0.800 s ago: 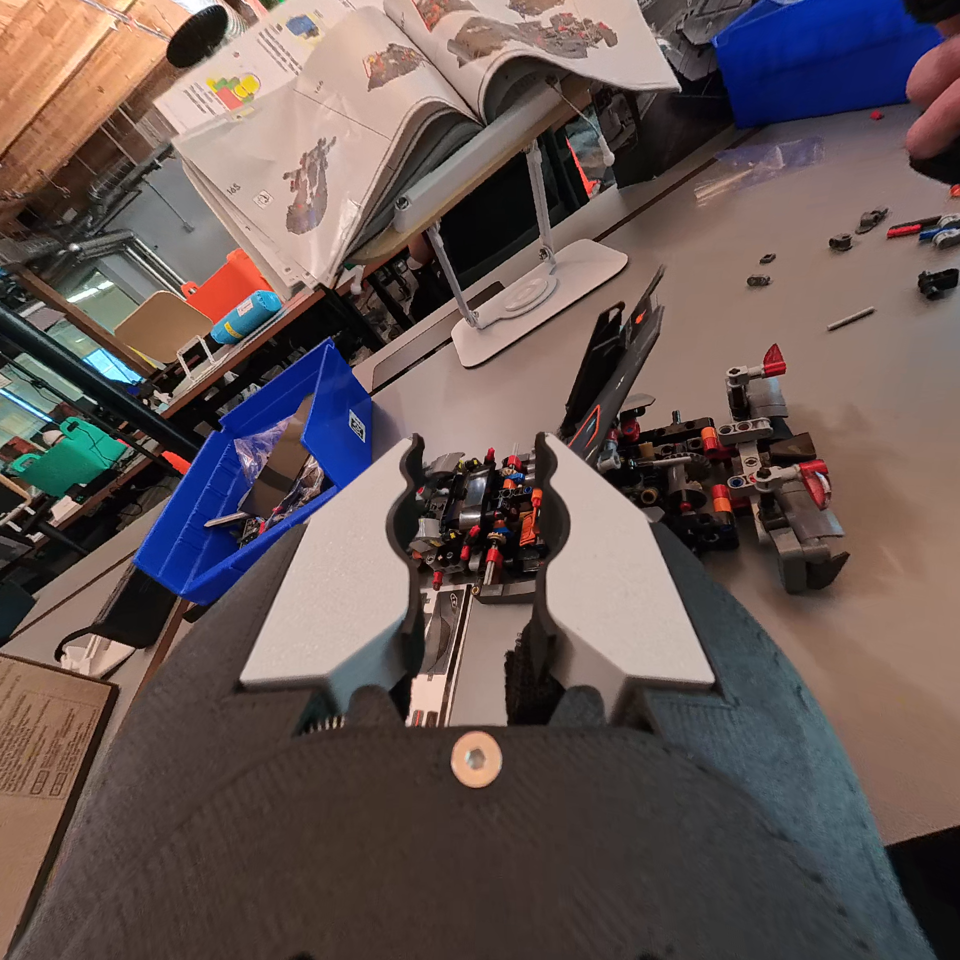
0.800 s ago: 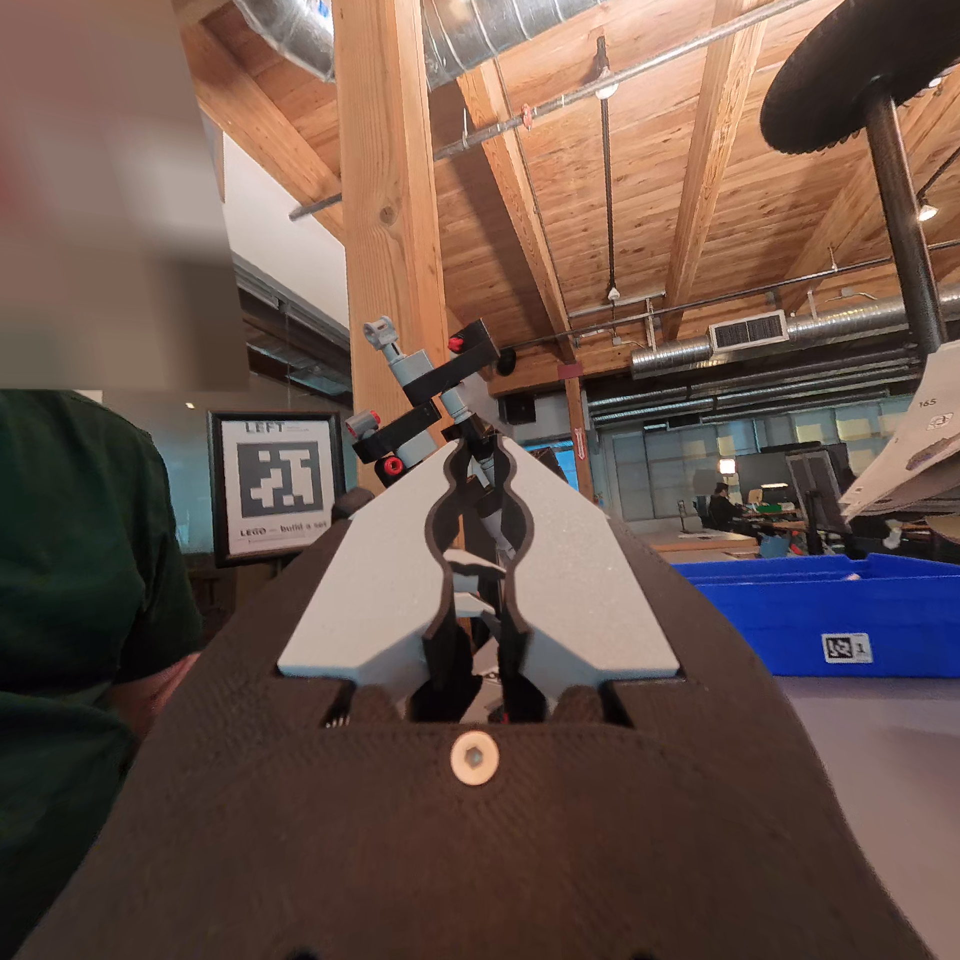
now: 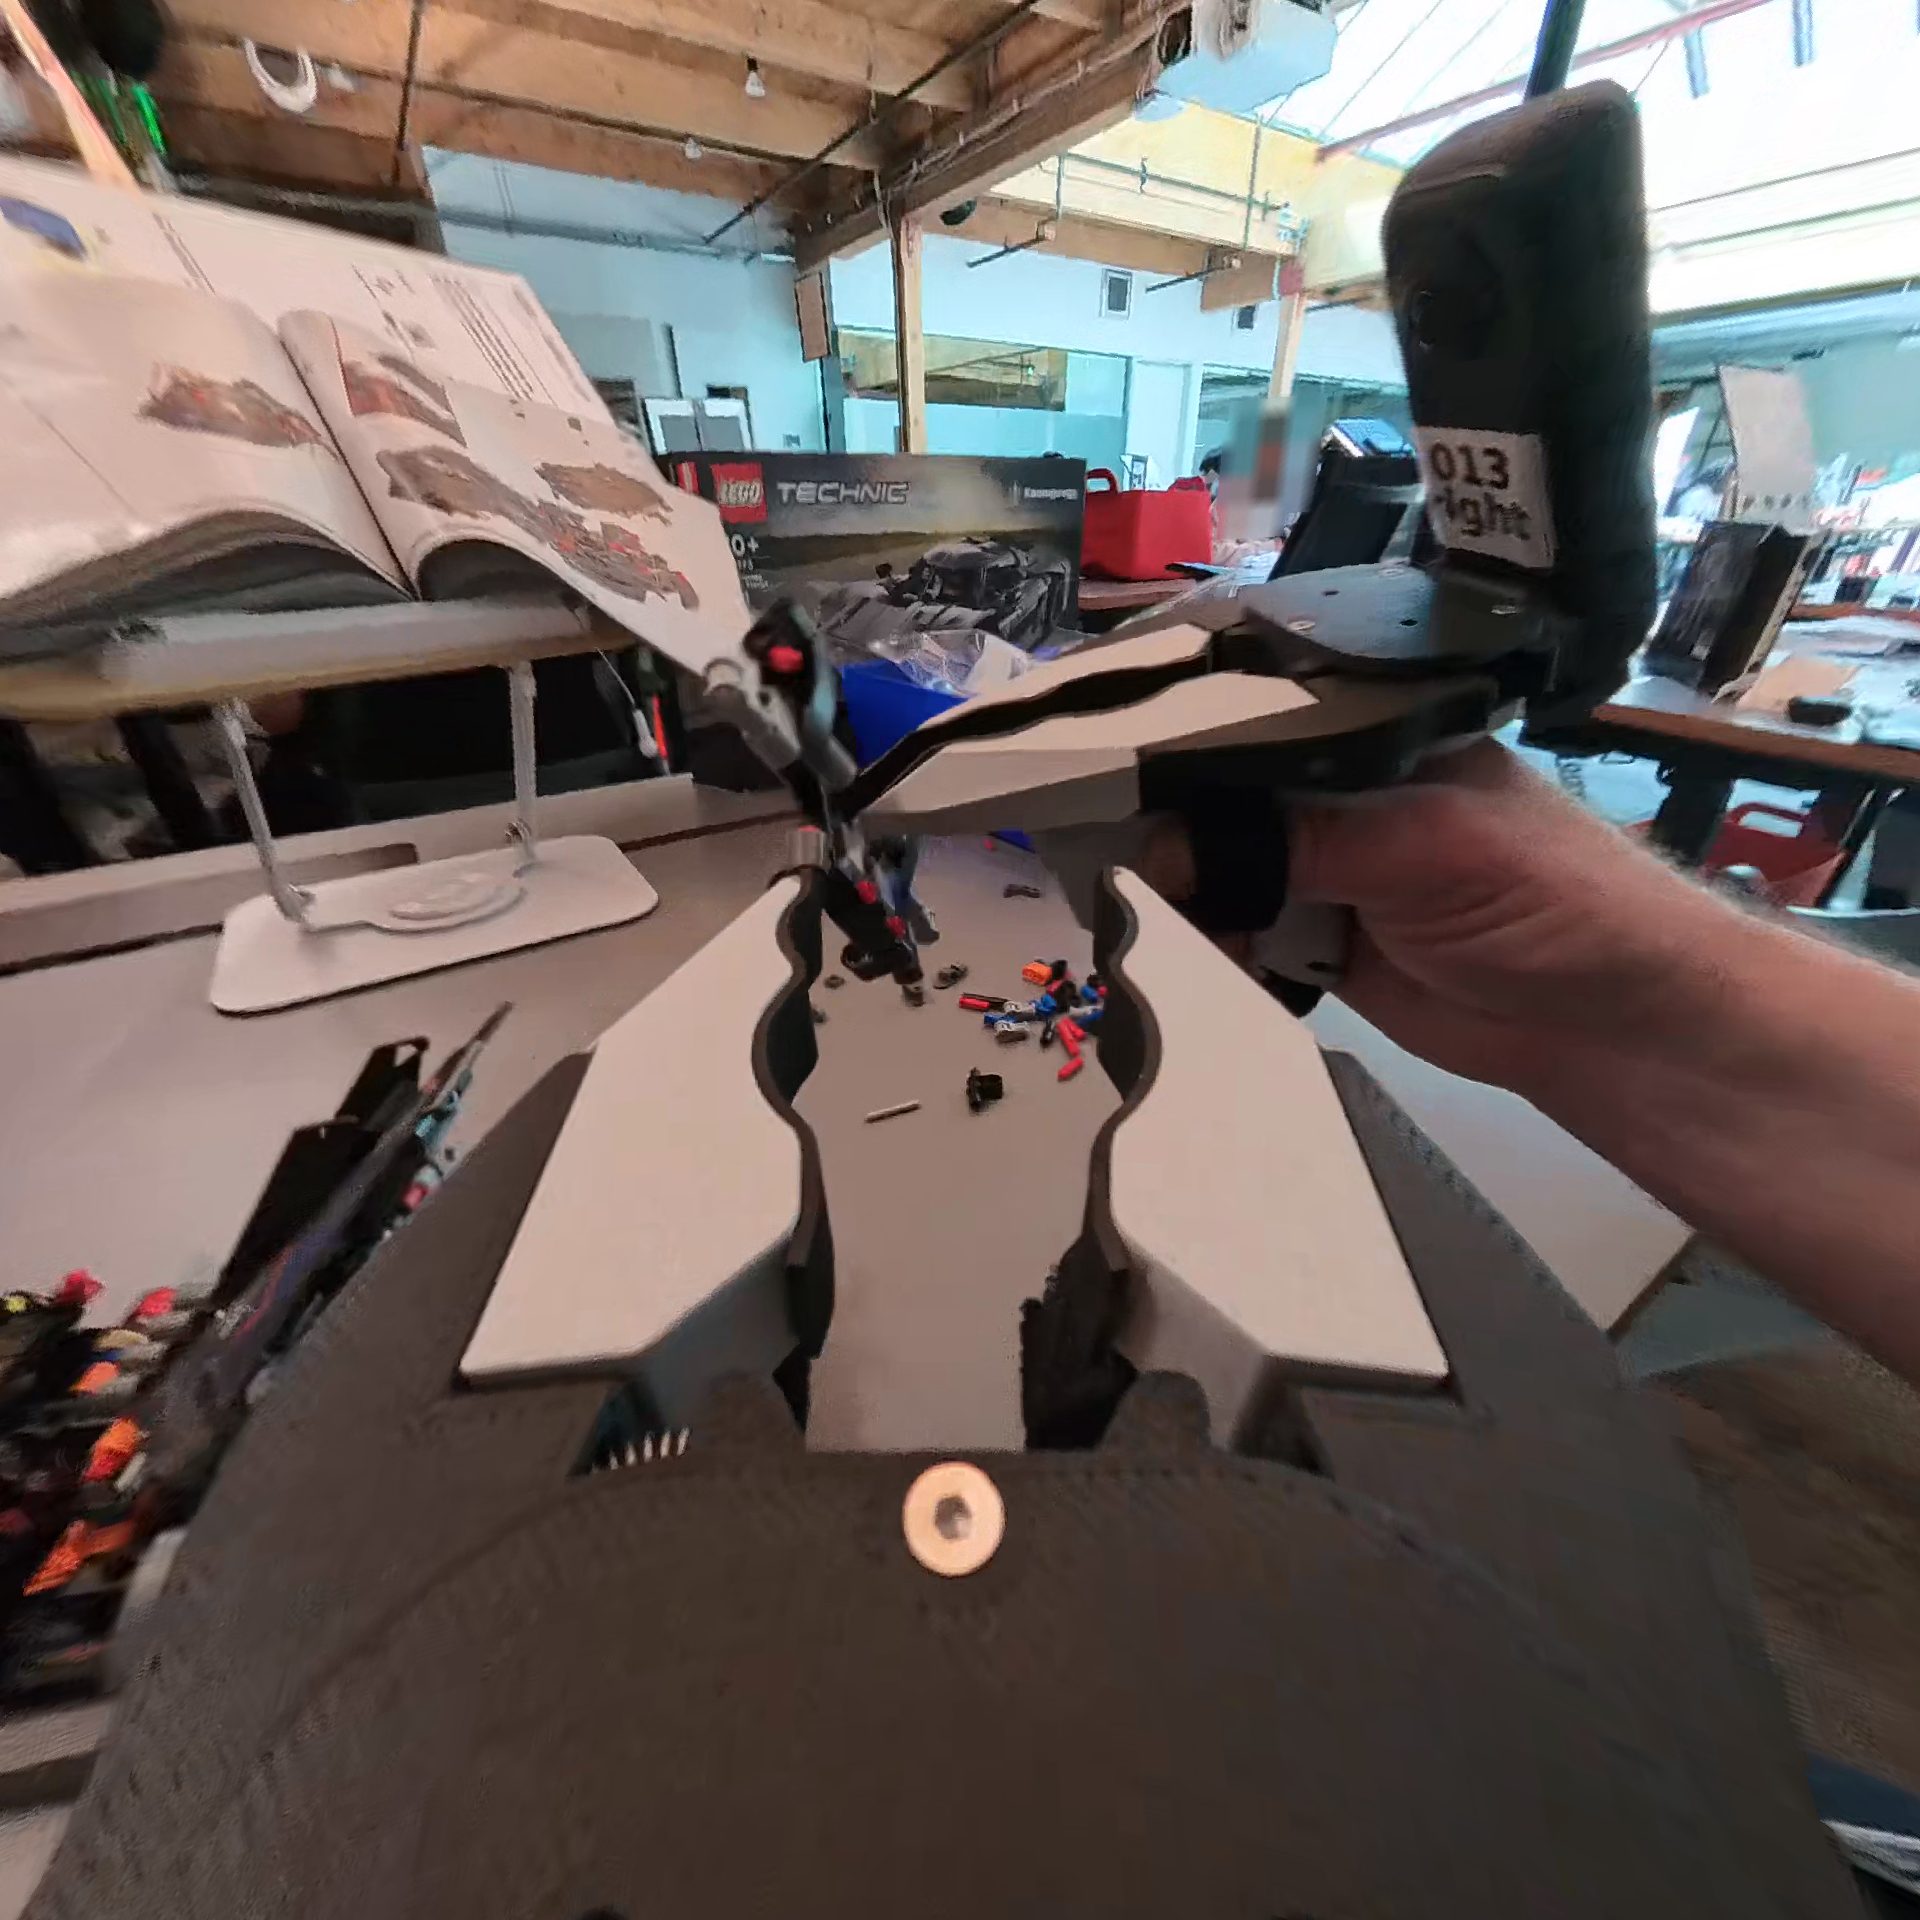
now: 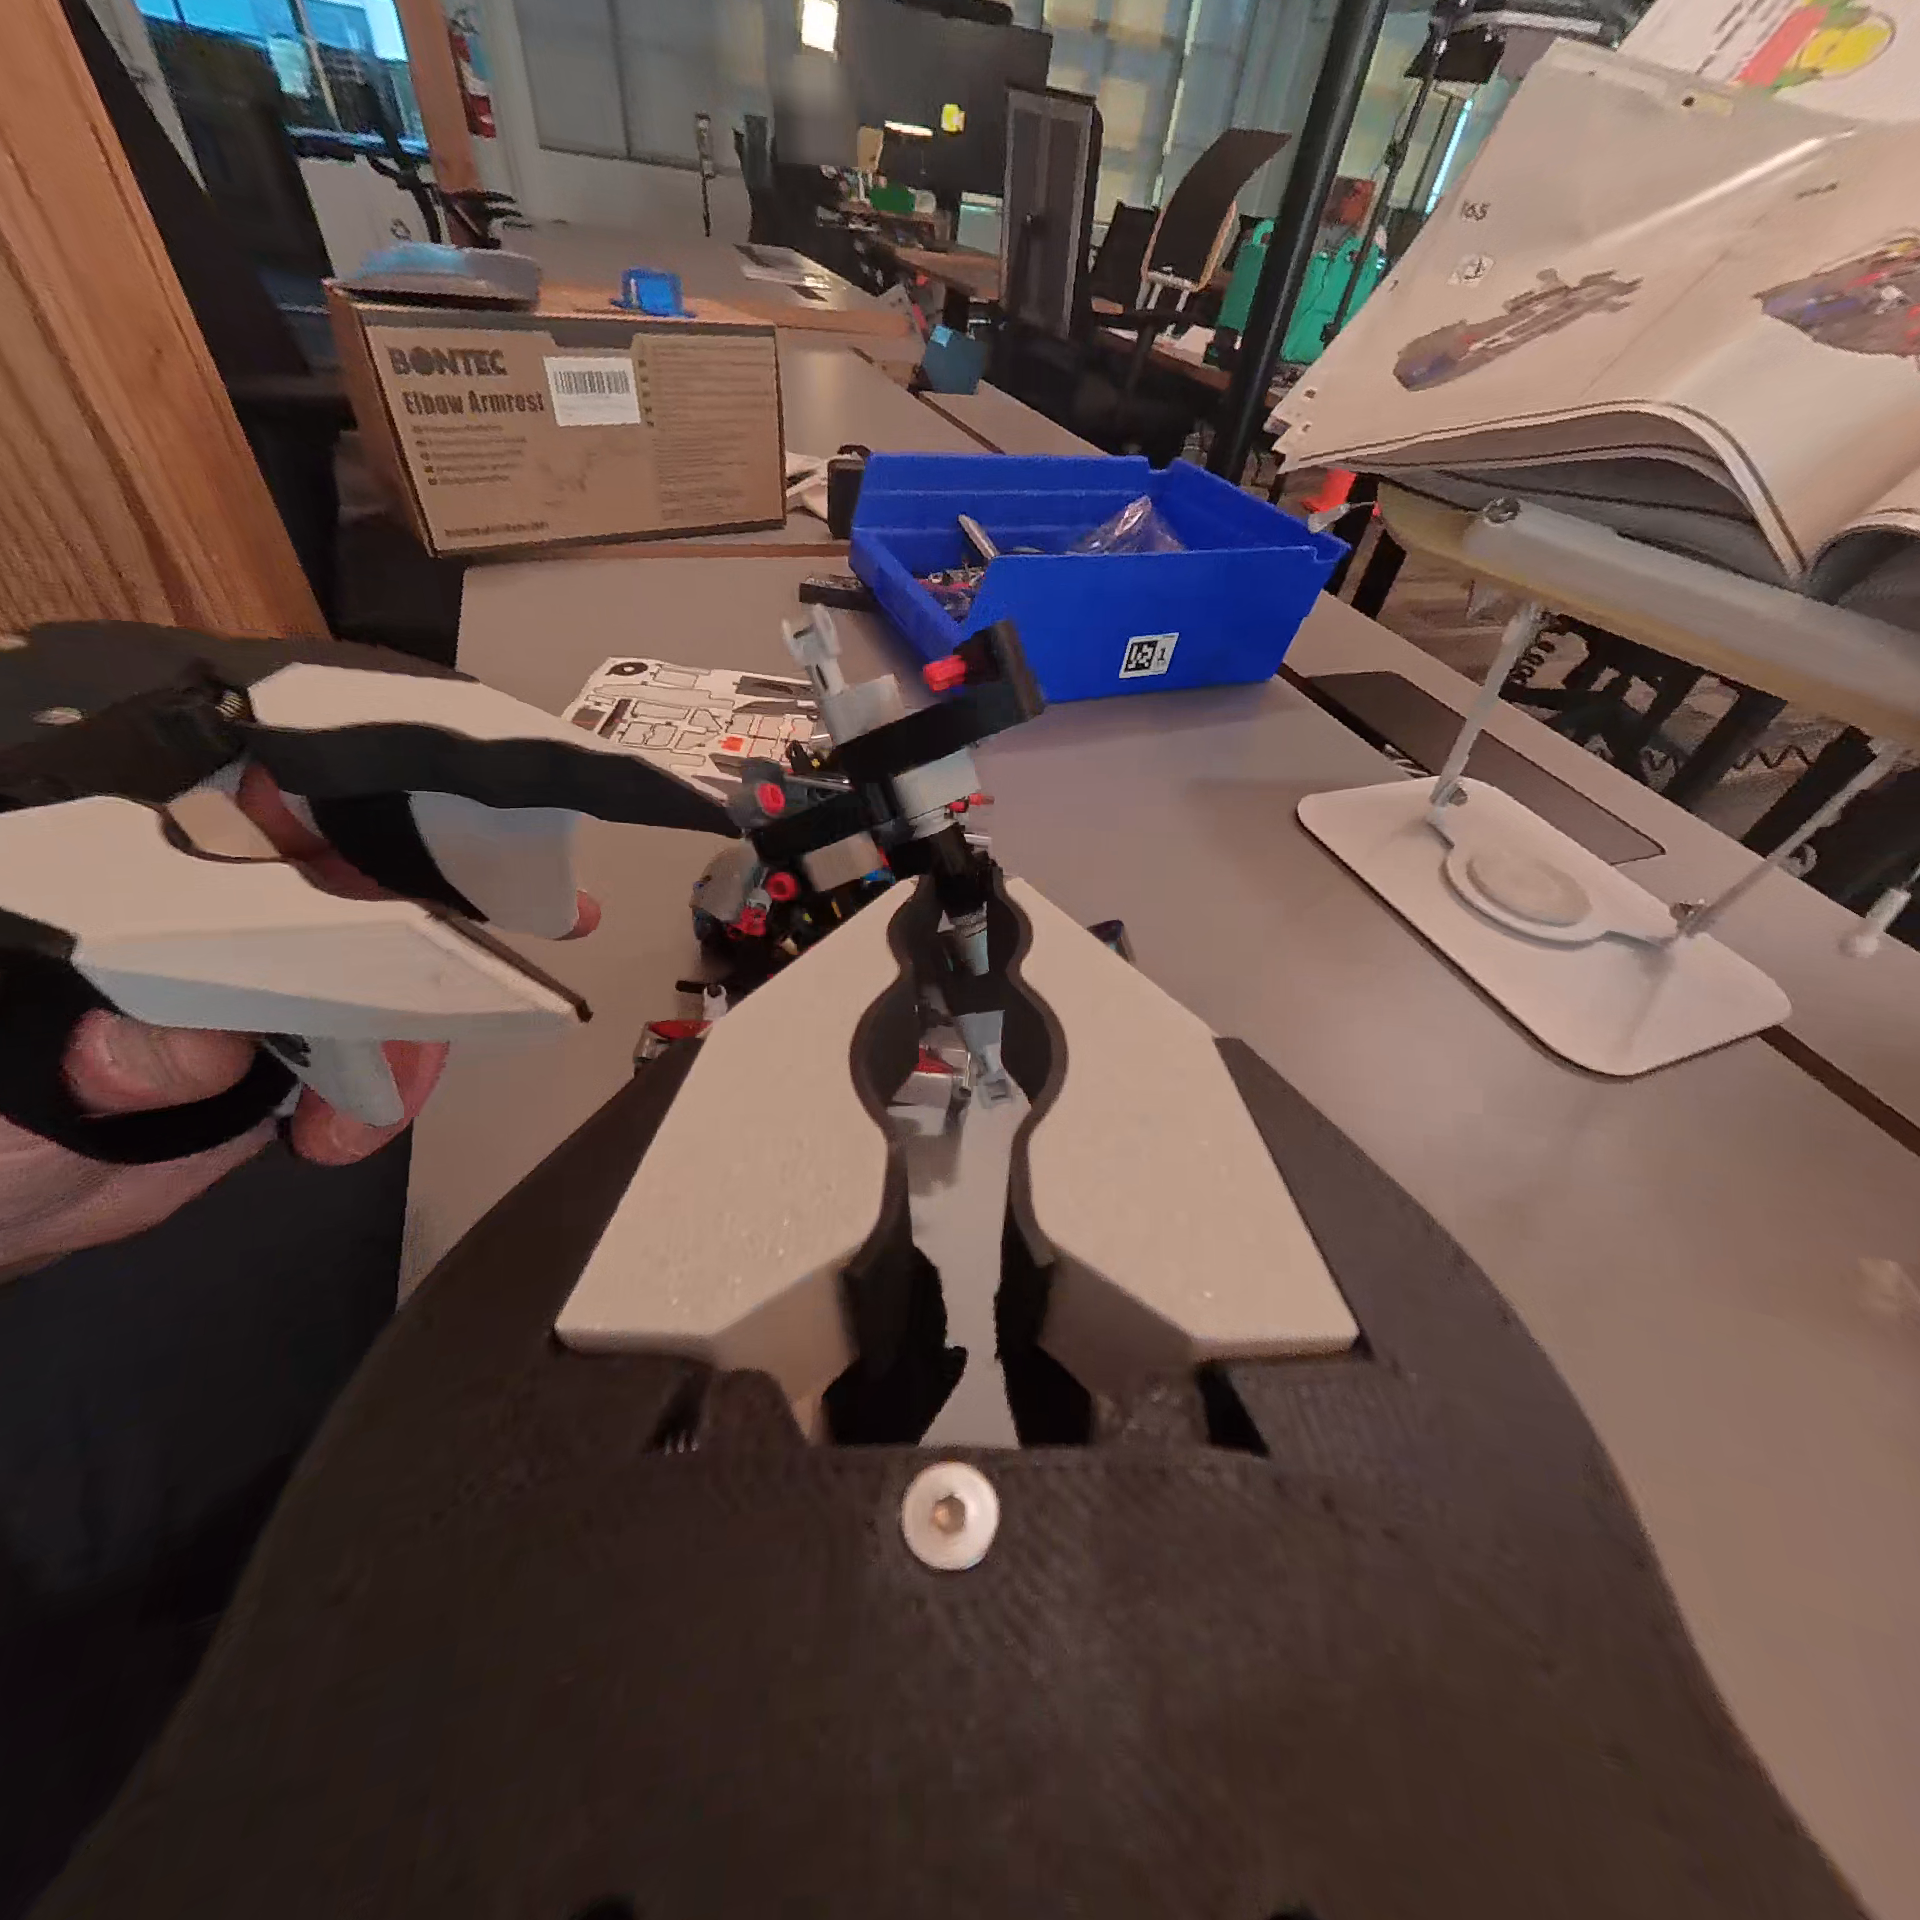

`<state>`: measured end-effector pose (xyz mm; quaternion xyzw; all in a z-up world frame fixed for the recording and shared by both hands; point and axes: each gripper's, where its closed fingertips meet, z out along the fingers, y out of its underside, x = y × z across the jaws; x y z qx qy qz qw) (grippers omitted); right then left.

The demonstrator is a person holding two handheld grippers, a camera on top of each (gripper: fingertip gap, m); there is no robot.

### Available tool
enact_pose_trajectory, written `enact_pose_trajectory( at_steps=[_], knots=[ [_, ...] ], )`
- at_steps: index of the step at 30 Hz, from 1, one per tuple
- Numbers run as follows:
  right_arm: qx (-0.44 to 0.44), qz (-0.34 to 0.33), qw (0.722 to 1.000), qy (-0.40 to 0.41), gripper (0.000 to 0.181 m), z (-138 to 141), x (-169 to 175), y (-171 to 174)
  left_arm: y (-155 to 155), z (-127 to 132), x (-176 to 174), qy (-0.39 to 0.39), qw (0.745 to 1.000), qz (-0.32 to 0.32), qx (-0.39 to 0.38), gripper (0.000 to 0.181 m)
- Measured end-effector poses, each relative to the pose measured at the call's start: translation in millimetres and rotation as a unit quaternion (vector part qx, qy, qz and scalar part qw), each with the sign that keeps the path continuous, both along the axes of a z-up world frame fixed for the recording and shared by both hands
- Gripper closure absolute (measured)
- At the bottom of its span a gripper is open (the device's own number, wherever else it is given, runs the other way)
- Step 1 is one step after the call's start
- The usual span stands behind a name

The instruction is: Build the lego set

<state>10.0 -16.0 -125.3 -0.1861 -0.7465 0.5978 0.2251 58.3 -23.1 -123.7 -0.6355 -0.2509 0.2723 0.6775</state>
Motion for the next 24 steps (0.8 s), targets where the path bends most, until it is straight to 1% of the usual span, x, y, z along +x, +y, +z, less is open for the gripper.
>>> enact_pose_trajectory(
  at_steps=[2,4,7,9,12,13,14,15,18,19,23,24],
  knots=[
    [-0.010,-0.006,1.000,0.001,0.175,4.1,3.1,3.7,-3.2,-4.9,-3.9,-0.019,1.000,-0.001,0.019,0.128],
    [-0.011,-0.011,1.000,0.004,0.175,8.1,7.6,4.7,-5.0,-7.2,-5.1,-0.021,1.000,0.003,0.021,0.126],
    [-0.021,-0.009,1.000,-0.010,0.175,11.9,15.0,2.9,-3.7,-2.9,-6.4,-0.015,1.000,0.003,0.019,0.123],
    [-0.029,-0.012,0.999,-0.026,0.175,13.3,18.7,1.7,-0.9,1.1,-7.1,-0.019,0.999,-0.009,0.024,0.129],
    [-0.052,0.004,0.997,-0.051,0.175,16.3,30.4,-8.4,3.1,2.5,-6.7,-0.033,0.998,-0.032,0.035,0.145],
    [-0.057,0.008,0.996,-0.062,0.175,15.7,33.6,-12.1,2.6,2.3,-6.7,-0.037,0.998,-0.036,0.043,0.153],
    [-0.060,0.010,0.996,-0.070,0.175,14.8,35.7,-15.2,2.0,3.3,-5.0,-0.038,0.997,-0.046,0.053,0.166],
    [-0.065,0.011,0.995,-0.077,0.175,14.5,37.2,-17.5,0.4,4.7,-3.3,-0.038,0.996,-0.054,0.064,0.169],
    [-0.085,0.022,0.991,-0.101,0.175,15.3,41.2,-23.9,-6.3,6.9,0.0,-0.043,0.994,-0.066,0.081,0.170],
    [-0.087,0.024,0.991,-0.097,0.175,17.0,42.4,-26.0,-8.2,7.9,1.3,-0.044,0.993,-0.071,0.084,0.170],
    [-0.088,0.024,0.993,-0.079,0.144,31.0,47.0,-33.2,-20.5,14.3,2.8,-0.053,0.991,-0.079,0.091,0.171],
    [-0.086,0.025,0.994,-0.068,0.142,36.7,49.0,-32.9,-25.4,17.0,3.0,-0.058,0.990,-0.084,0.100,0.171]
  ],
)
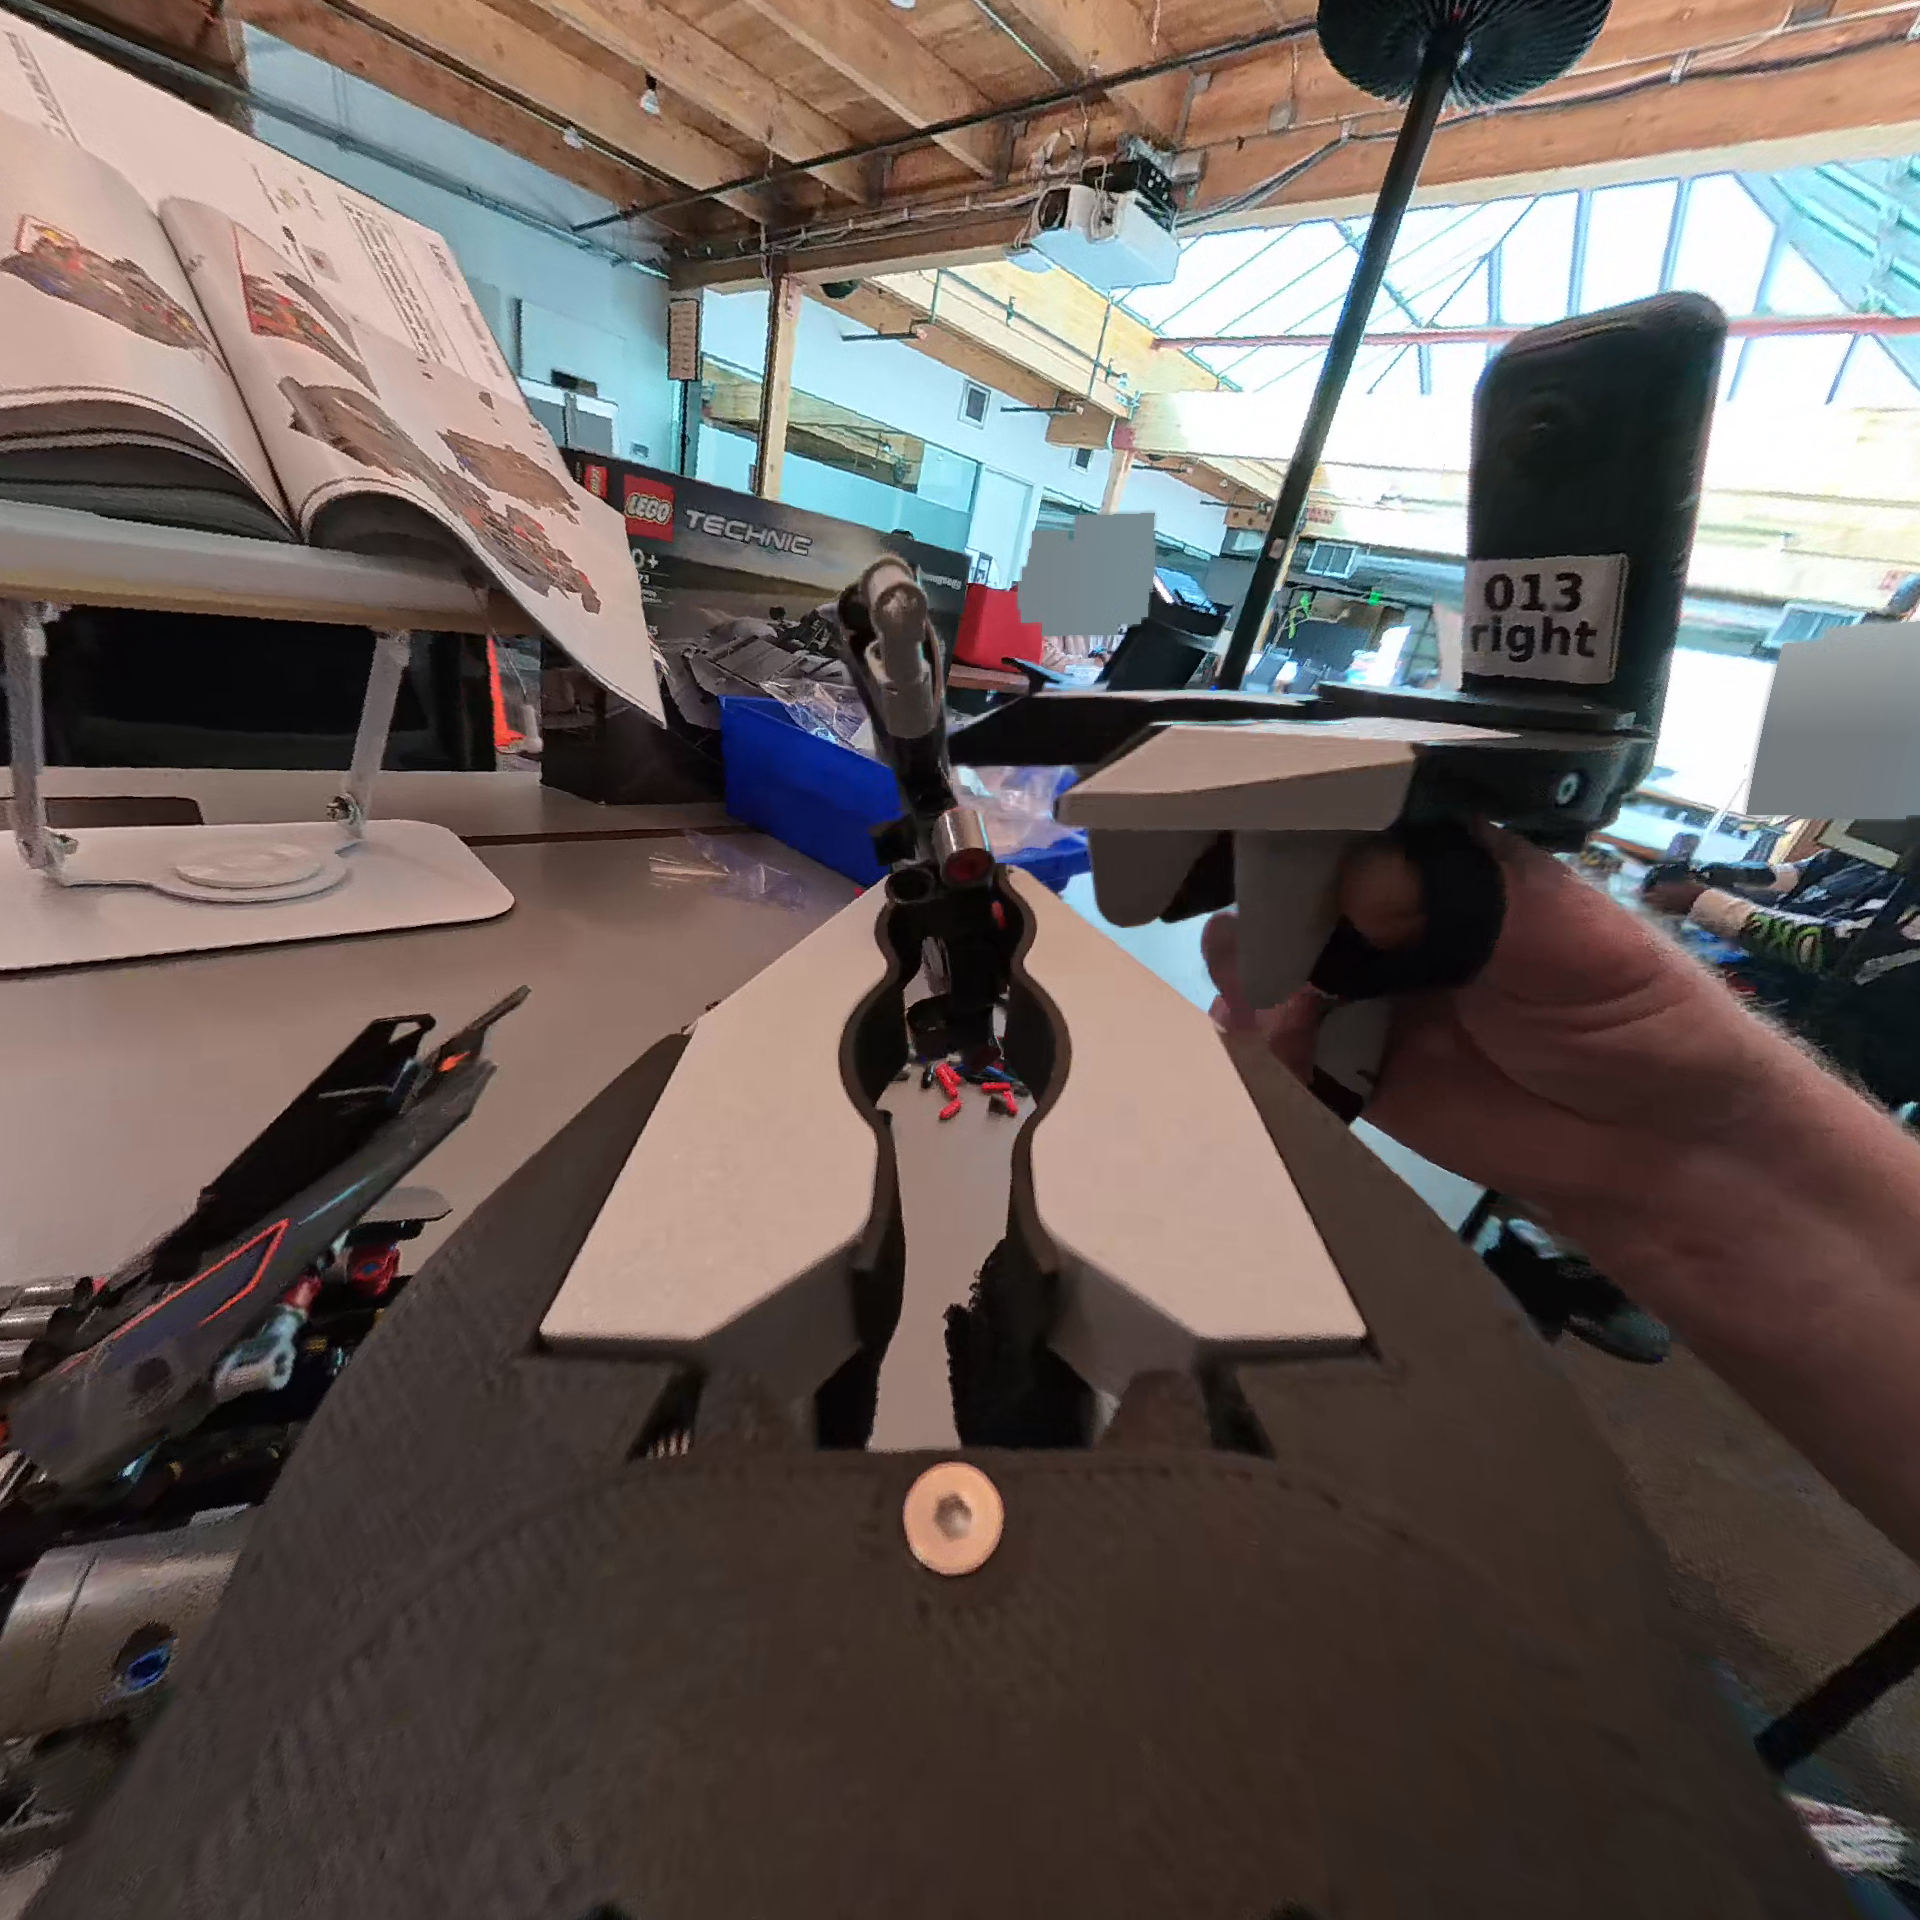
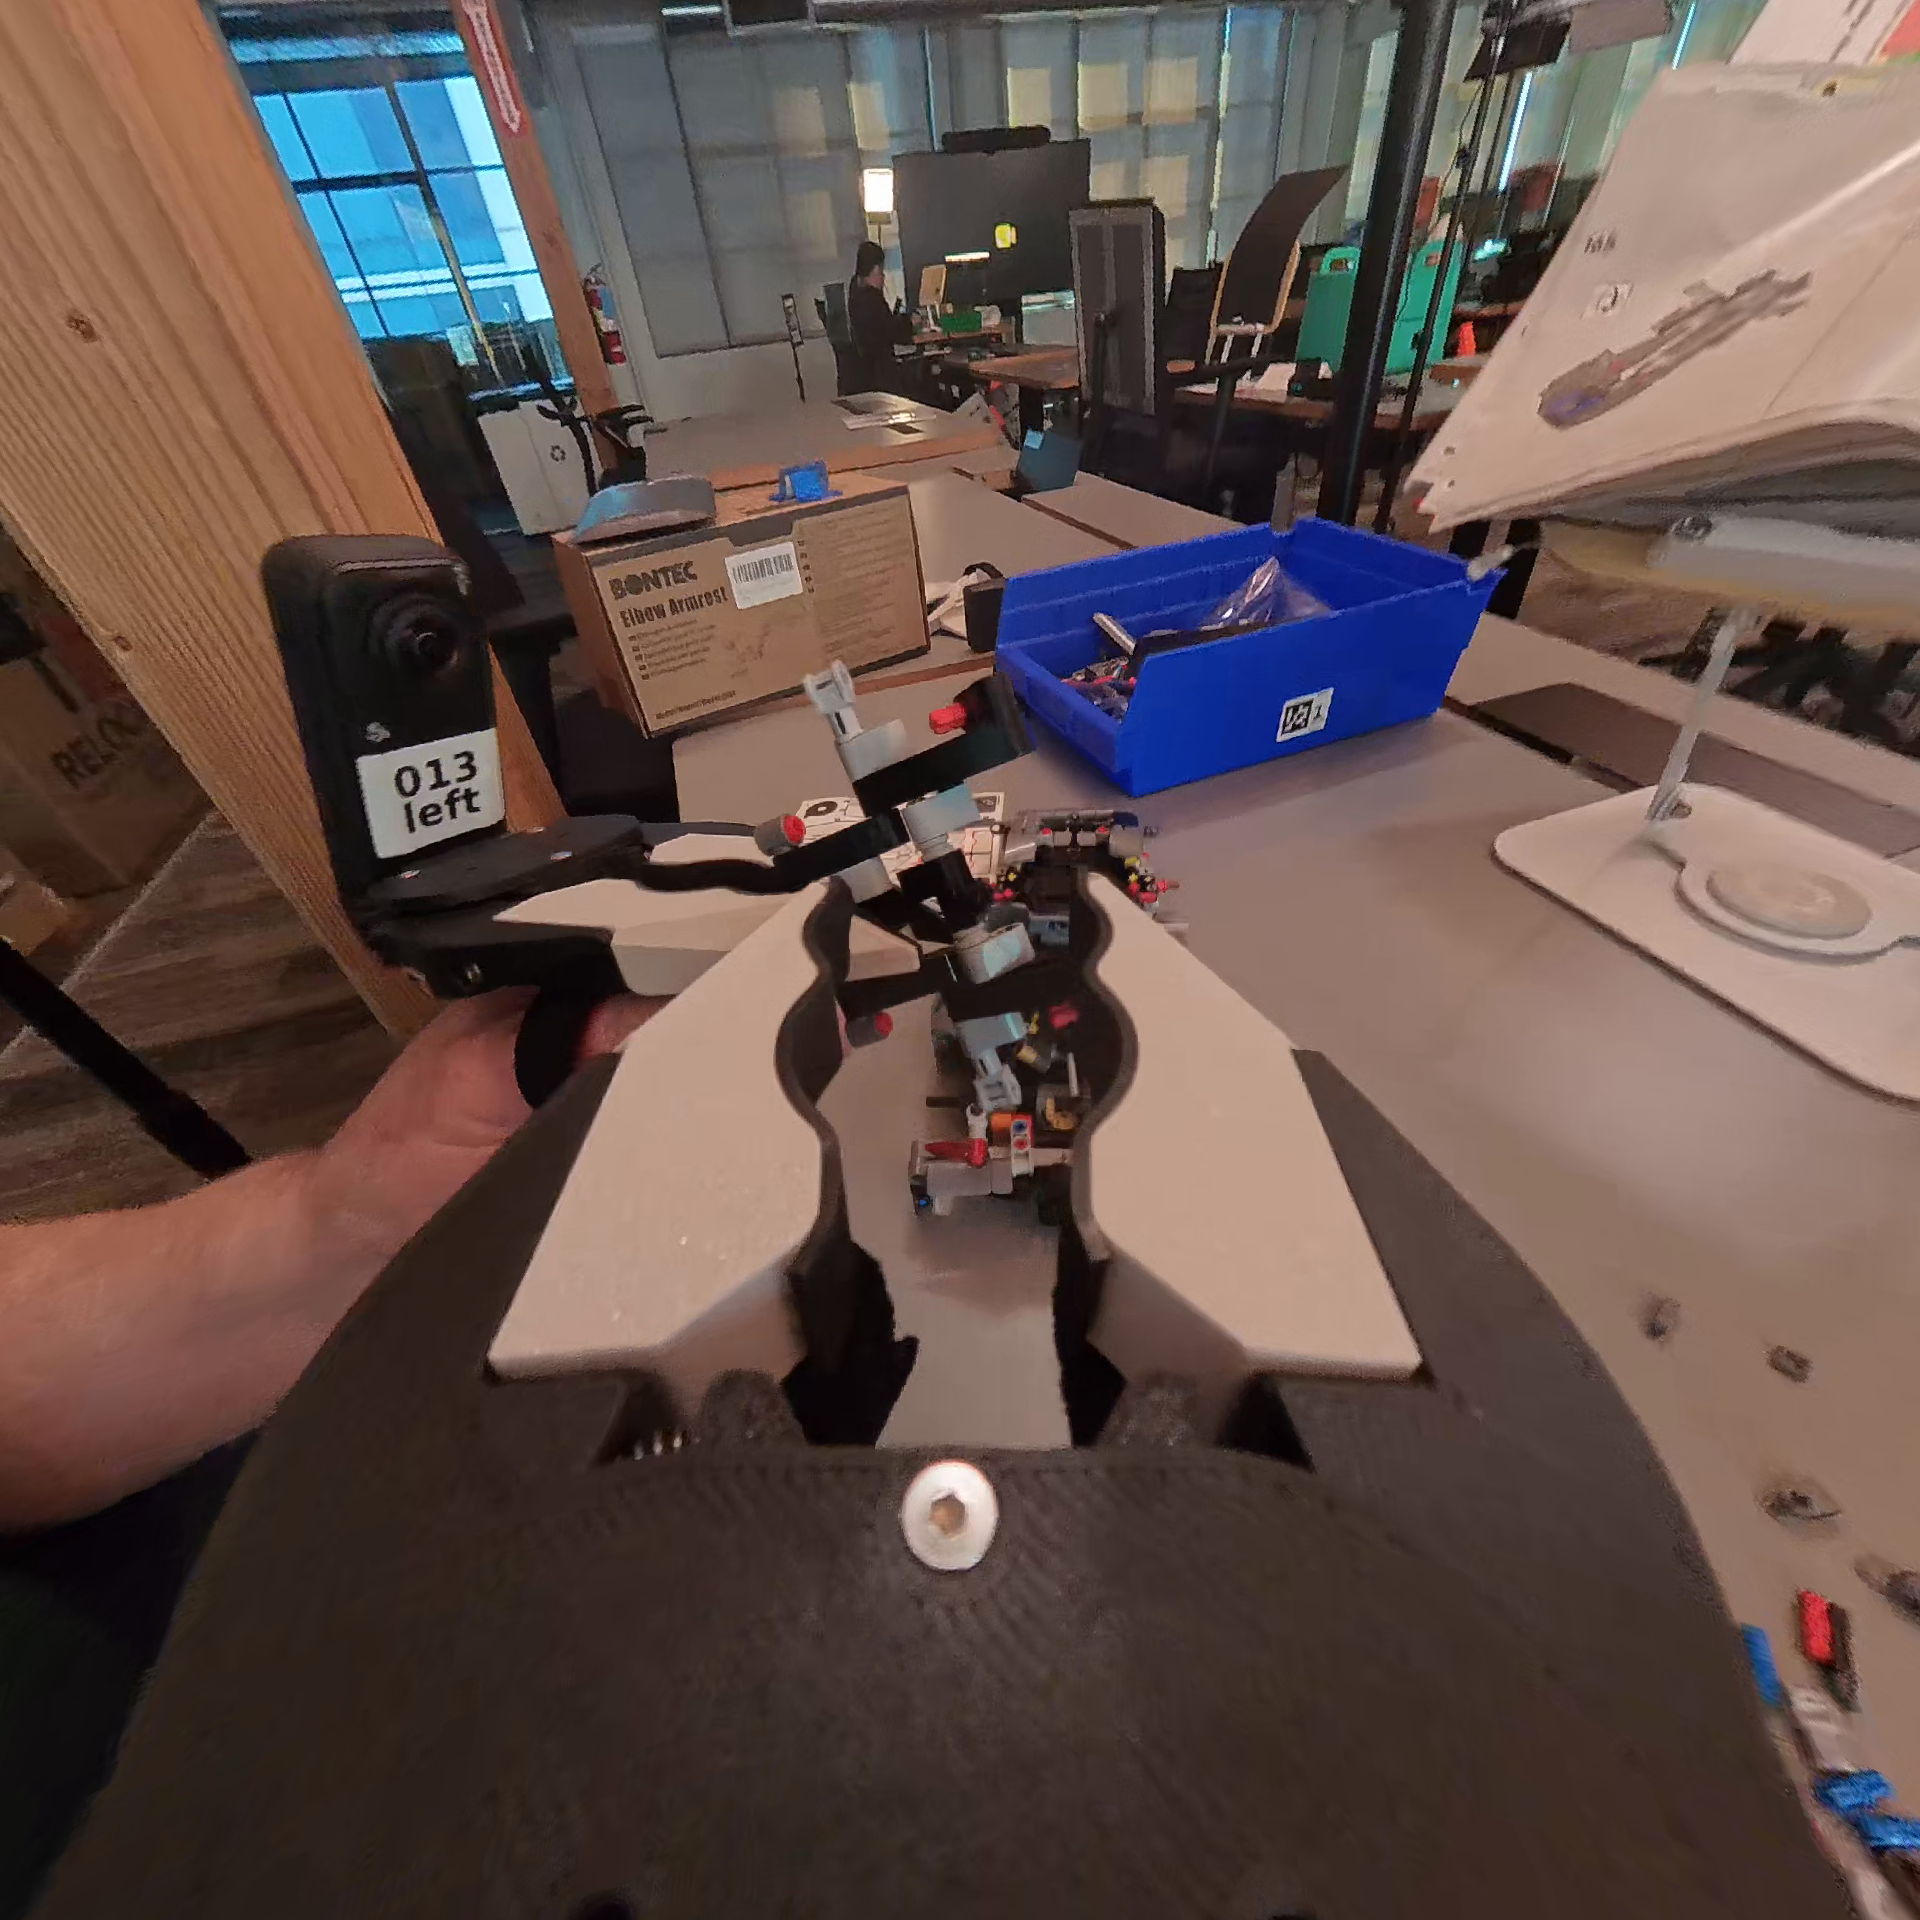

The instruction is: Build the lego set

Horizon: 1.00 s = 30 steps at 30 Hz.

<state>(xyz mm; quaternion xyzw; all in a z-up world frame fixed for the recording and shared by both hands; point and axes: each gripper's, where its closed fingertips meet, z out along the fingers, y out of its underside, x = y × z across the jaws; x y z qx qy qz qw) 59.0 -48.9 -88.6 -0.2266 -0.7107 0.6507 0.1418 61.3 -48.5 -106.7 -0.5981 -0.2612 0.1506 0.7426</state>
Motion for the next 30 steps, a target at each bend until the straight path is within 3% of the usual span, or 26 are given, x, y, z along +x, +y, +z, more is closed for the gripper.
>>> enact_pose_trajectory(
  at_steps=[3,7,10,13,16,20,30],
  knots=[
    [0.051,-0.021,0.997,0.053,0.142,10.0,1.6,7.4,-14.0,7.1,2.0,-0.021,0.999,-0.028,0.023,0.171],
    [0.104,0.005,0.992,0.064,0.142,10.7,11.0,3.5,-21.3,13.4,16.7,-0.063,0.988,-0.135,0.033,0.171],
    [0.070,0.094,0.993,0.007,0.140,7.1,29.4,-11.8,-28.6,13.5,31.9,-0.086,0.974,-0.207,0.010,0.171],
    [0.030,0.167,0.984,-0.050,0.152,3.5,46.6,-28.1,-35.4,13.3,50.5,-0.094,0.961,-0.259,-0.015,0.171],
    [-0.010,0.209,0.975,-0.075,0.163,5.3,58.4,-44.6,-37.9,6.0,64.0,-0.093,0.953,-0.281,-0.062,0.170],
    [-0.055,0.268,0.954,-0.127,0.174,4.3,69.6,-57.0,-45.6,9.0,76.3,-0.090,0.943,-0.314,-0.067,0.170],
    [-0.129,0.364,0.900,-0.200,0.174,6.9,84.7,-67.9,-57.9,14.5,89.6,-0.105,0.908,-0.405,-0.017,0.171]
  ],
)
